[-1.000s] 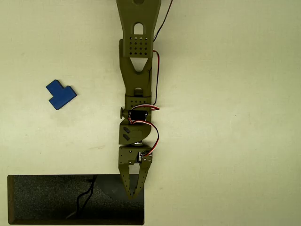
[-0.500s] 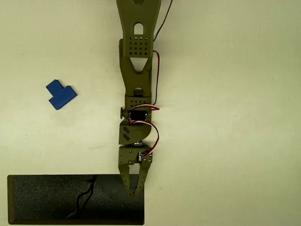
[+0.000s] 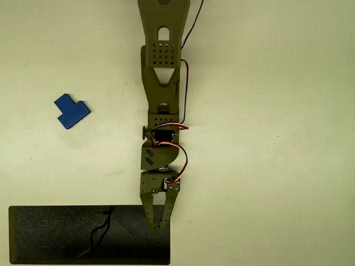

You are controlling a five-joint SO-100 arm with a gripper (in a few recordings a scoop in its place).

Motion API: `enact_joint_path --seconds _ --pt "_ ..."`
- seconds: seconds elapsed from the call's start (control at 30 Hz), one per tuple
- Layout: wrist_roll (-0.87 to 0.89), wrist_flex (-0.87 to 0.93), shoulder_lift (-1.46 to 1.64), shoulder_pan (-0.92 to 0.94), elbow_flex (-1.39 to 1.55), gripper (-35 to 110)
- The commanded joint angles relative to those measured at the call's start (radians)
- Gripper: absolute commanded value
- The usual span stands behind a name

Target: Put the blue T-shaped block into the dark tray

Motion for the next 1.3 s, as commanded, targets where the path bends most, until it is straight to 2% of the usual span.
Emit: enact_joint_path --seconds 0.0,0.27,0.37,0.43,0.5,0.6,0.7,0.8,0.93,1.1,1.27 --pt "-0.032 -0.023 0.006 -0.014 0.000 0" --pt "-0.117 -0.035 0.009 -0.046 0.014 0" --pt "0.078 -0.299 0.235 -0.060 0.341 0" --pt "0.173 -0.285 0.535 -0.057 0.641 0" --pt "0.261 -0.149 0.836 -0.044 0.896 0" --pt "0.354 0.195 1.238 -0.029 1.143 0" --pt "0.420 0.592 1.549 -0.023 1.249 0" --pt "0.442 0.857 1.763 -0.020 1.325 0" --pt "0.416 1.054 1.991 -0.005 1.511 0" --pt "0.341 1.092 2.215 0.026 1.864 0" --pt "0.313 1.390 2.183 0.080 1.867 0"
